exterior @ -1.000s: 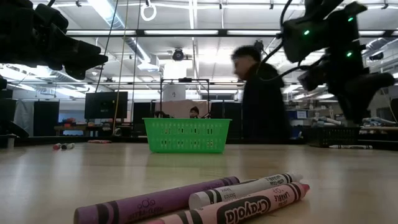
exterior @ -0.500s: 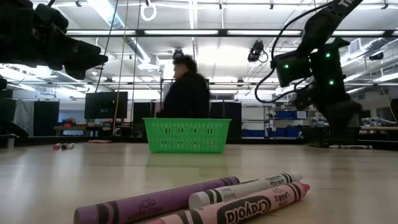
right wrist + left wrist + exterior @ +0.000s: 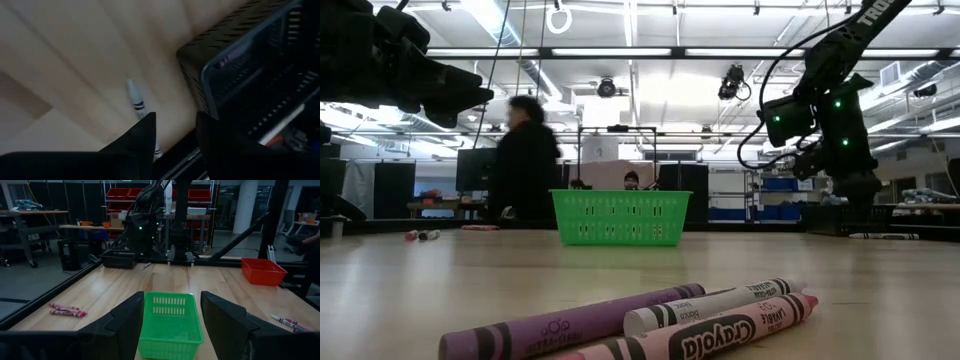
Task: Sort crayons
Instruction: Put the white crayon into the green basket
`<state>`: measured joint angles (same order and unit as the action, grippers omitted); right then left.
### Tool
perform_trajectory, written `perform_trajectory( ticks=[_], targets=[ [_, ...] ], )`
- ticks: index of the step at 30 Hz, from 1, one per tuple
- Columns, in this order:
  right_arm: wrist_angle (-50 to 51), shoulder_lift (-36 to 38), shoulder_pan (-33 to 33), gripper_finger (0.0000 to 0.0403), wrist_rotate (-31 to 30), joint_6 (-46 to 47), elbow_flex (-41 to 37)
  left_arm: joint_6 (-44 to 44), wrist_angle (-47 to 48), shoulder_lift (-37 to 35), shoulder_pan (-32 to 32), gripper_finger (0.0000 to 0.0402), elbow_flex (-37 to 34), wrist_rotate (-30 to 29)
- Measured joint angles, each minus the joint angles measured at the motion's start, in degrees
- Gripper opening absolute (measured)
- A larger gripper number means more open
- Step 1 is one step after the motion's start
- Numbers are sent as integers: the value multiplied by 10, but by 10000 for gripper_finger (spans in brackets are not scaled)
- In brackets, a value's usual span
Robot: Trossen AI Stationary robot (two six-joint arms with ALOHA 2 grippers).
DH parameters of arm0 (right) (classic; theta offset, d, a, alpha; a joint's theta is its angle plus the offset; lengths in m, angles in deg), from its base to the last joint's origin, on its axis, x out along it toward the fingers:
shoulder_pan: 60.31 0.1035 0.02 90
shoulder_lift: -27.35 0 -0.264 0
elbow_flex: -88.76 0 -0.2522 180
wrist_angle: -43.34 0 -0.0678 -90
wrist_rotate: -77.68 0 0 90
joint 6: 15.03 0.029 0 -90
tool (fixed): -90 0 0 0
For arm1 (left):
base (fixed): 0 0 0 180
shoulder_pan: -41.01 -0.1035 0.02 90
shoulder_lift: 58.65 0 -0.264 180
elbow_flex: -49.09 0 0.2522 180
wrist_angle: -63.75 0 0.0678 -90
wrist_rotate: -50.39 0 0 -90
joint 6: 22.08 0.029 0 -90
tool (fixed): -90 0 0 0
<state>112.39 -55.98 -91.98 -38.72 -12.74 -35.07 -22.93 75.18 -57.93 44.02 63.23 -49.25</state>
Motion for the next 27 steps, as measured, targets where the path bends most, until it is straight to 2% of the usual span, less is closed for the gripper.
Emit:
perform_trajectory(
  ticks=[5,7,21,27],
  targets=[
    [0,0,0,143,93,-58,0,0,0,0,0,208,0,0],
    [0,0,1,143,107,-78,0,0,0,0,0,208,0,0],
    [-21,-1,-19,143,100,-175,-8,0,0,0,0,208,0,0],
    [-25,-34,-6,143,46,-223,-29,0,0,0,0,208,0,0]
  ],
)
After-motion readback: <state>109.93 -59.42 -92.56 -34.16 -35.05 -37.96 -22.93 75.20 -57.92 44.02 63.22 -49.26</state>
